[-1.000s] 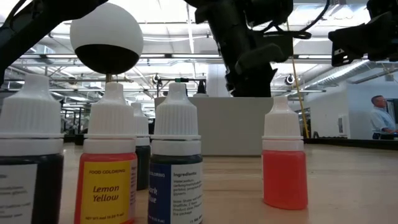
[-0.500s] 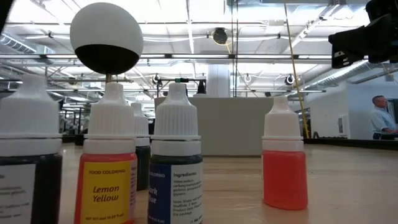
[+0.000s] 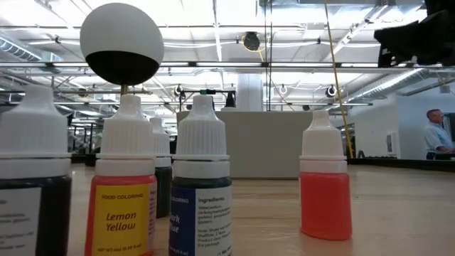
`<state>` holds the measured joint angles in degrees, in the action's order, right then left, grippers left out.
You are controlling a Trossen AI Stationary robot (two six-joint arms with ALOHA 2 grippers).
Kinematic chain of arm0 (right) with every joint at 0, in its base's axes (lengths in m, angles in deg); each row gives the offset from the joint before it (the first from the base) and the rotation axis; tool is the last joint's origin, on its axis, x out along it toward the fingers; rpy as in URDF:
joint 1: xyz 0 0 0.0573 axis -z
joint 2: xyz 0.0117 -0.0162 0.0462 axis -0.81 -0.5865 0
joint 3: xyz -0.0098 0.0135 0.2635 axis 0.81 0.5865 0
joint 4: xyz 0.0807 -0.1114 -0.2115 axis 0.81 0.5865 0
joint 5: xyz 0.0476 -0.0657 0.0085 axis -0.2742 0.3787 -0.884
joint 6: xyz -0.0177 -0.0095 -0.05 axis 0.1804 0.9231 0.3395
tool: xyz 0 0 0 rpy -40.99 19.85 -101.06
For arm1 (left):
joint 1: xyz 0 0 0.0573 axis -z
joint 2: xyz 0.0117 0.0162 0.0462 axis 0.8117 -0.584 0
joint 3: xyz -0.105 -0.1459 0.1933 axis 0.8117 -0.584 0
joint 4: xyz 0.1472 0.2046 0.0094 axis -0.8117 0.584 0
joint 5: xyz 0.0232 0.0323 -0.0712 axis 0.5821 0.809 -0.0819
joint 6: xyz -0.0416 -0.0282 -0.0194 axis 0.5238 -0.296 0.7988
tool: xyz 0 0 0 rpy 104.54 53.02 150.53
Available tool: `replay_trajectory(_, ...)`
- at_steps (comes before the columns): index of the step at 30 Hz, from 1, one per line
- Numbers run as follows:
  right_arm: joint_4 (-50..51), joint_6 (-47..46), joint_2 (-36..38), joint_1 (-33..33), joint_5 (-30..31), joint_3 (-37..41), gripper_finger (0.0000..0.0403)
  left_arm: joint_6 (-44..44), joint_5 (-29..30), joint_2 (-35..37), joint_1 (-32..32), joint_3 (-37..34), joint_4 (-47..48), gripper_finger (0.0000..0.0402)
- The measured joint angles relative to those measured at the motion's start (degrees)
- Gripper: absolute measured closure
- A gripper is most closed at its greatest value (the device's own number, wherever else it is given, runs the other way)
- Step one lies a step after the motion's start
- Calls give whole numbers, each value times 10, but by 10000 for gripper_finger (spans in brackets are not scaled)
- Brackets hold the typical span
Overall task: Pick & Place food coloring
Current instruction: Put the small yellow food coloring bottle into the gray bin
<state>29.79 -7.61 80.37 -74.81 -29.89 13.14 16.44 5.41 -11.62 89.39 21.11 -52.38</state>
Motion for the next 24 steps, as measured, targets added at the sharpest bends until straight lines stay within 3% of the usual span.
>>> replay_trajectory(2, -14, 3, 0, 0, -1, 0, 403, -13, 18, 53, -10, -59, -63, 397)
replay_trajectory(9, -19, 21, -1, 0, 1, 0, 403, -173, -15, 221, -24, -289, -295, 398)
replay_trajectory(13, -41, 48, -1, 0, 1, 0, 403, -202, -84, 278, -61, -391, -419, 399)
replay_trajectory(18, -61, 59, -2, 0, 18, 0, 403, -231, -152, 296, -104, -450, -484, 400)
replay_trajectory(24, -67, 38, -20, 0, 81, 0, 403, -267, -89, 287, -161, -475, -553, 396)
